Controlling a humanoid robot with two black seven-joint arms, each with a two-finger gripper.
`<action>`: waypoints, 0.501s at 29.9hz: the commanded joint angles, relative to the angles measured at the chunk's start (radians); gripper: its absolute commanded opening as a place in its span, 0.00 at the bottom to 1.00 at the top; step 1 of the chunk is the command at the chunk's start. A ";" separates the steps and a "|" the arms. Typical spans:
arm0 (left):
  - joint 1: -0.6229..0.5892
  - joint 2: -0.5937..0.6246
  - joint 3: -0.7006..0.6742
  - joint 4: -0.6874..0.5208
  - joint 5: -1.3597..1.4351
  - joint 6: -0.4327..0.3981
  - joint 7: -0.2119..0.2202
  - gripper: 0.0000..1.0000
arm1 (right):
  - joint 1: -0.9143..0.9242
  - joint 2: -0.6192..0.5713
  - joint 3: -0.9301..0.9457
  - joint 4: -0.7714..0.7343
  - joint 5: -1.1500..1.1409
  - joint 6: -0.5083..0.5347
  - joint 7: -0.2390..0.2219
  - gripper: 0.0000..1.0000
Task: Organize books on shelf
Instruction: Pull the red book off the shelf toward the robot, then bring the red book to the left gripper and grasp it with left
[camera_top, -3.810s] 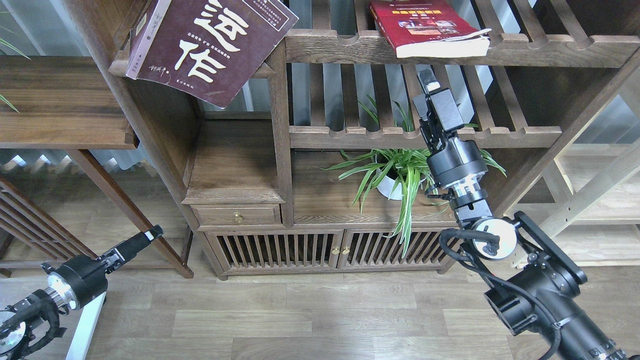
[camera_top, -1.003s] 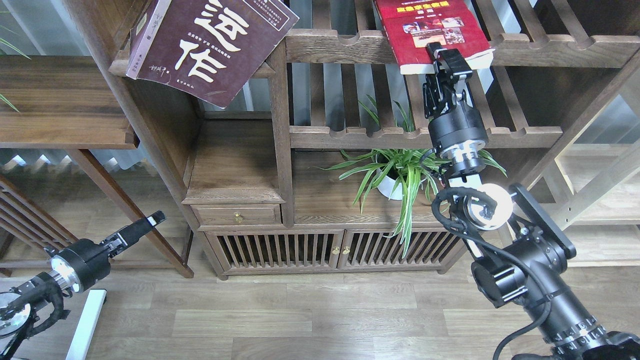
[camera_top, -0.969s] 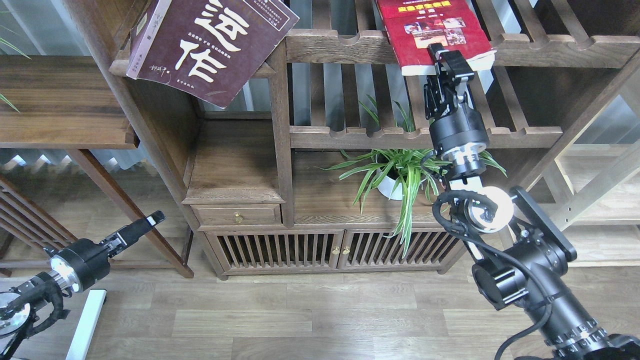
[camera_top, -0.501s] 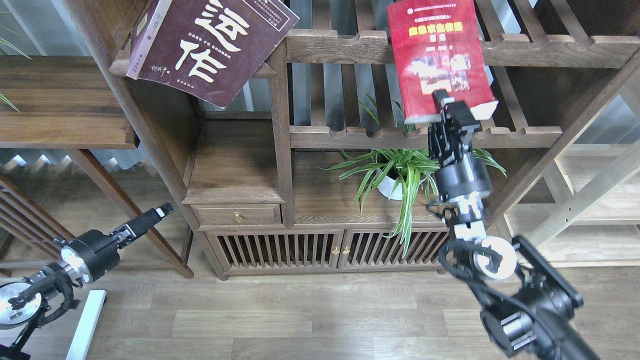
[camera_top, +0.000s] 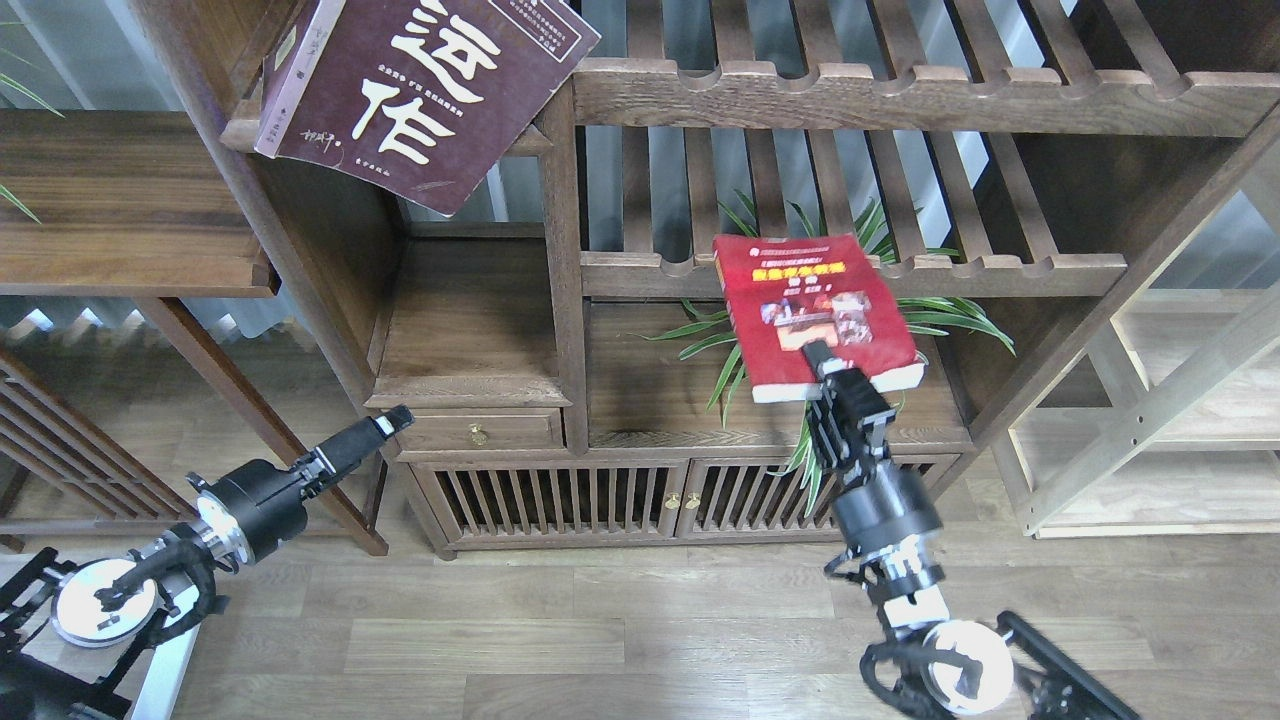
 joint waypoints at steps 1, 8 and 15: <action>0.010 -0.013 0.024 0.001 -0.007 0.000 -0.004 0.80 | -0.018 0.036 -0.013 -0.001 -0.024 0.000 0.000 0.14; 0.053 -0.075 0.150 -0.005 -0.230 0.000 -0.003 0.78 | -0.056 0.090 -0.088 -0.004 -0.081 0.000 0.000 0.14; 0.056 -0.078 0.219 -0.039 -0.395 0.000 -0.003 0.78 | -0.070 0.145 -0.146 -0.019 -0.125 0.000 0.000 0.14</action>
